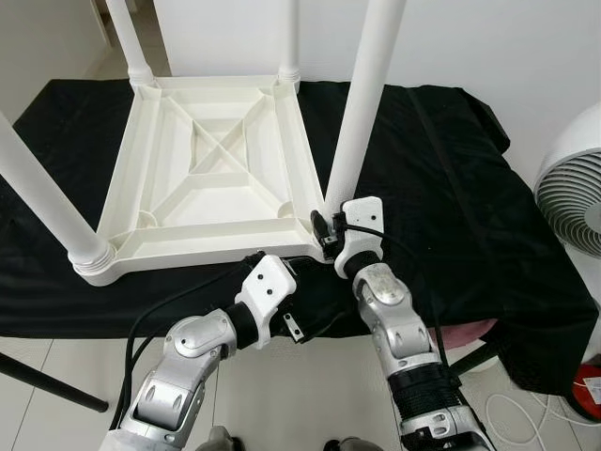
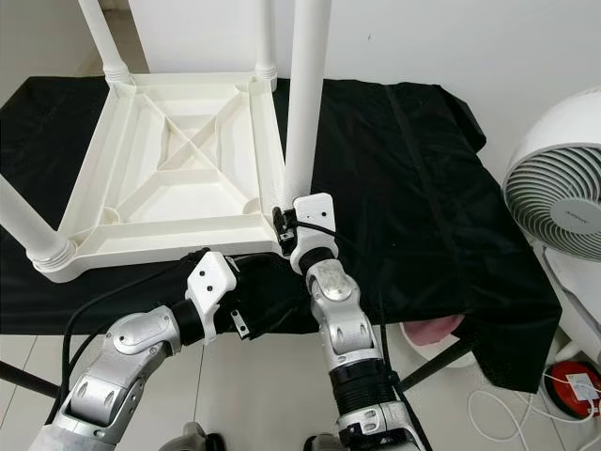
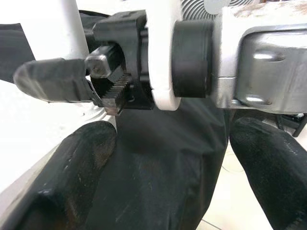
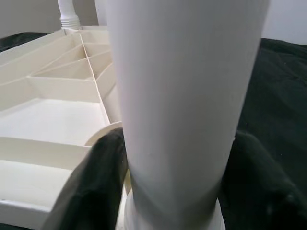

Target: Building children table

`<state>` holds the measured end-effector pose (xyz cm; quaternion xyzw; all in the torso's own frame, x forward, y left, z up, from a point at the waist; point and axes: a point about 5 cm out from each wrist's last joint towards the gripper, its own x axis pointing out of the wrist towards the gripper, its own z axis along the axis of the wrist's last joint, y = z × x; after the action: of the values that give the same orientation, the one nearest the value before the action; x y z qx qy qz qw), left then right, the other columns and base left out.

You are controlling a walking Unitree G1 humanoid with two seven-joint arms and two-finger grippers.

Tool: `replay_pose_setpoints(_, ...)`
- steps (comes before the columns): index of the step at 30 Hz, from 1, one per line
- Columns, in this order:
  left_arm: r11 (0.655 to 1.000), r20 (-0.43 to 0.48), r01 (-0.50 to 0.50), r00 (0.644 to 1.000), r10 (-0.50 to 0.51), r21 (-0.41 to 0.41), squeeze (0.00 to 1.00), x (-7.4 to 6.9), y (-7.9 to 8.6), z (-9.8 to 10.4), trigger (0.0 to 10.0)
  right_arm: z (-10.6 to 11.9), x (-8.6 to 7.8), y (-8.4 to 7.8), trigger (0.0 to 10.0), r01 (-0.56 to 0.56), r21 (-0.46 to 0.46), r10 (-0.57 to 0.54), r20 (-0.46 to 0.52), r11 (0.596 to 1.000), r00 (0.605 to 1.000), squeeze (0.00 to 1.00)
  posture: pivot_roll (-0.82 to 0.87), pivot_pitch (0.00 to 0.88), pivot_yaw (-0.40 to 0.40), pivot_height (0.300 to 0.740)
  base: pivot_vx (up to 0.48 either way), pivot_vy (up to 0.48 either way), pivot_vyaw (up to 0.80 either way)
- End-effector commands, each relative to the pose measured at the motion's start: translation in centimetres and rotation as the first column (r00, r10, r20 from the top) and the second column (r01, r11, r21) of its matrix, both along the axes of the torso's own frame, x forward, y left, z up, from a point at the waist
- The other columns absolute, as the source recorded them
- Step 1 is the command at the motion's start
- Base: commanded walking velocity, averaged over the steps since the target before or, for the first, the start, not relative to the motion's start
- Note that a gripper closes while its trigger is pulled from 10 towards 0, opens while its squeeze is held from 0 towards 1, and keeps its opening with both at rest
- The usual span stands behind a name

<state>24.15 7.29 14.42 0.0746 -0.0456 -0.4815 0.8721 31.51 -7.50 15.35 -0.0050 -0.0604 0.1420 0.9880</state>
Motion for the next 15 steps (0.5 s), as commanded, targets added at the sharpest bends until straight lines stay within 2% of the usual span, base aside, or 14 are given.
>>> replay_pose_setpoints(1, 0.998, 0.003, -0.053, 0.999, 0.053, -0.013, 0.0, 0.2, 0.1, 0.2, 10.0, 0.0, -0.3, 0.1, 10.0, 0.004, 0.027, -0.004, -0.004, 1.0, 1.0, 1.0, -0.06, 0.062, 0.001, 0.74, 0.0, 0.0, 0.0)
replay_pose_setpoints(5, 0.997, 0.004, -0.077, 0.997, 0.077, -0.023, 0.0, 0.4, 0.2, 0.6, 10.0, 1.0, -0.9, -0.1, 10.0, -0.008, 0.05, 0.006, 0.046, 0.999, 0.999, 1.0, -0.06, 0.06, 0.002, 0.74, 0.0, 0.0, 0.0)
replay_pose_setpoints(6, 0.995, 0.003, -0.097, 0.995, 0.097, -0.03, 0.0, 0.7, 0.3, 0.8, 10.0, 1.2, -1.1, -0.4, 10.0, -0.01, 0.058, 0.006, 0.062, 0.998, 0.998, 0.0, -0.06, 0.058, -0.001, 0.74, 0.0, 0.0, 0.0)
replay_pose_setpoints(13, 0.988, 0.015, -0.15, 0.988, 0.151, -0.049, 0.0, 1.6, 0.5, 1.4, 10.0, 1.3, -1.9, -1.3, 10.0, -0.013, 0.073, 0.007, 0.085, 0.997, 0.996, 0.0, -0.06, 0.06, -0.002, 0.74, 0.0, 0.0, 0.0)
replay_pose_setpoints(15, 0.977, 0.029, -0.209, 0.977, 0.211, -0.05, 0.0, 2.7, 0.9, 2.0, 10.0, 1.1, -2.8, -2.2, 10.0, -0.028, 0.062, 0.021, 0.103, 0.998, 0.994, 0.0, -0.07, 0.067, 0.0, 0.74, 0.0, 0.0, 0.0)
